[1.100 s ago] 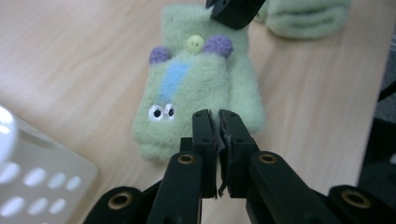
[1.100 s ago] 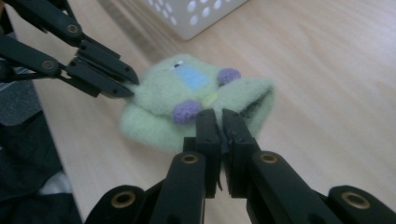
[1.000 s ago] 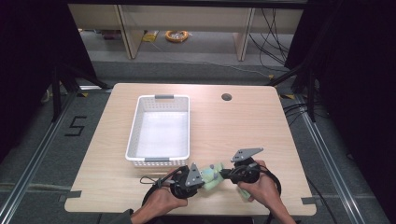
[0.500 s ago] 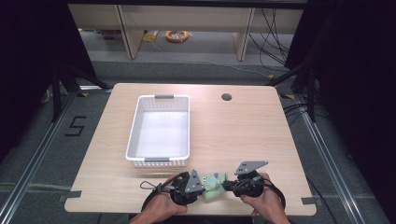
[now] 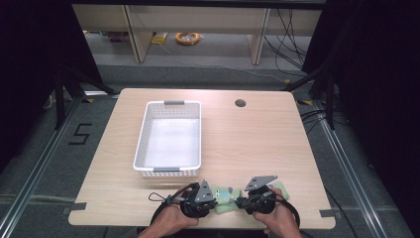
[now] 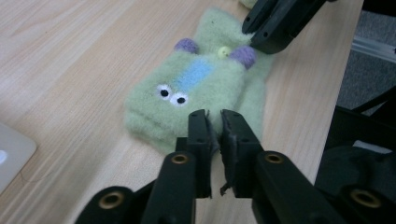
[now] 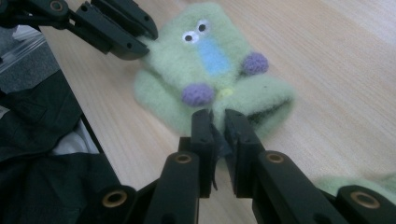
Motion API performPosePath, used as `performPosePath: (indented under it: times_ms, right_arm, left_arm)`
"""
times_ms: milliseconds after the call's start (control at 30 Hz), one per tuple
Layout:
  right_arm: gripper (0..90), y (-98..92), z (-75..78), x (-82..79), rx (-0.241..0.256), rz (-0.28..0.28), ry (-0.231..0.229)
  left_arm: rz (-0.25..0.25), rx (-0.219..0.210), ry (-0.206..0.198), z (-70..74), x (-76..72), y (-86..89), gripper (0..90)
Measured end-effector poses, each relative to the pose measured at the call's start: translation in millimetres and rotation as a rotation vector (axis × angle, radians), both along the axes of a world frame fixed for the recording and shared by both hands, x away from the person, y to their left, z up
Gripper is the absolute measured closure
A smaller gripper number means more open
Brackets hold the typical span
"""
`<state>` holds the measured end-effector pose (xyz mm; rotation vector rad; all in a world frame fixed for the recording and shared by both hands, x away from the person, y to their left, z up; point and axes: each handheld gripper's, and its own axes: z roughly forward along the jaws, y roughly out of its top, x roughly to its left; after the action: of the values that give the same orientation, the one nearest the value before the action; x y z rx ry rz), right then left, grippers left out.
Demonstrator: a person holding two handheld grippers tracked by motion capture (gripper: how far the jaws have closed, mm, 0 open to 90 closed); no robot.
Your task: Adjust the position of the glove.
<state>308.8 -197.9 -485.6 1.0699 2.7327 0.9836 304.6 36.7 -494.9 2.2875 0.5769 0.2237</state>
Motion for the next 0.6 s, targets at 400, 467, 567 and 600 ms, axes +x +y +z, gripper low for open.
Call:
performPosePath:
  times_ms: [400,467,567,600]
  right_arm:
    - [56.8,-28.6,29.3,6.0,0.047,-0.026,-0.073]
    - [56.7,-50.5,43.0,8.3,0.006,-0.093,-0.137]
    - [56.0,-61.8,46.1,9.5,-0.03,-0.136,-0.151]
    - [56.0,-73.5,47.5,10.2,-0.073,-0.175,-0.13]
  left_arm:
    - [0.069,-0.092,0.032,11.5,4.1,8.7,46.0]
    - [0.071,-0.089,0.04,12.8,4.1,7.2,44.5]
    - [0.08,-0.102,0.049,13.4,3.7,6.1,43.4]
    - [0.085,-0.119,0.06,14.0,3.1,4.9,43.3]
